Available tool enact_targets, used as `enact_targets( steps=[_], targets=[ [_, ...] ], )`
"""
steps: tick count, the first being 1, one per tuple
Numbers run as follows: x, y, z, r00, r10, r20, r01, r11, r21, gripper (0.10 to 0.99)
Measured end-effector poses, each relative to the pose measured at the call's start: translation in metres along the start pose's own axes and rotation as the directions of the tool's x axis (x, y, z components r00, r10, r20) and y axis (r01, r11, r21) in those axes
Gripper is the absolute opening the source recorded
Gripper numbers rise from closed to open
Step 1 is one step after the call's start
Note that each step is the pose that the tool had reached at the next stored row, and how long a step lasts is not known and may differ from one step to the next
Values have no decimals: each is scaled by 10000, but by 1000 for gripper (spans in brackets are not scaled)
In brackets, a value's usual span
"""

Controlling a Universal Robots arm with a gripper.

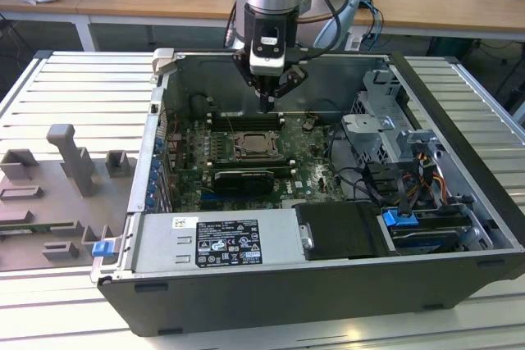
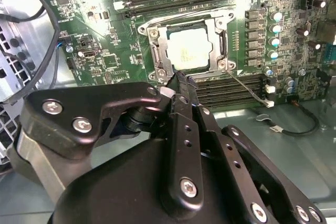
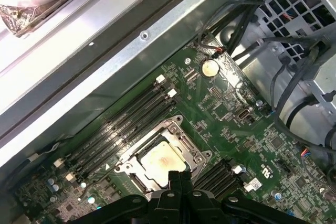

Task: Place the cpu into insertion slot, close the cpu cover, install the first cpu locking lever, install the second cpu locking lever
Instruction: 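Install the first cpu locking lever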

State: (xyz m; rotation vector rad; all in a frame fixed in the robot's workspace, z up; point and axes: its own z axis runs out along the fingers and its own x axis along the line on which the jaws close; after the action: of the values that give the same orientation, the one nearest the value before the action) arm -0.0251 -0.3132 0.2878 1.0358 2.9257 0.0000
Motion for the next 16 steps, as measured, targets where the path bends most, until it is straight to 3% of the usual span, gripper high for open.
enact_targets(
  steps=[9,16],
  targets=[
    [0,0,0,9980,-632,-7,632,9980,-22,106],
    [0,0,0,9931,-1171,-12,1171,9931,-43,106]
  ],
)
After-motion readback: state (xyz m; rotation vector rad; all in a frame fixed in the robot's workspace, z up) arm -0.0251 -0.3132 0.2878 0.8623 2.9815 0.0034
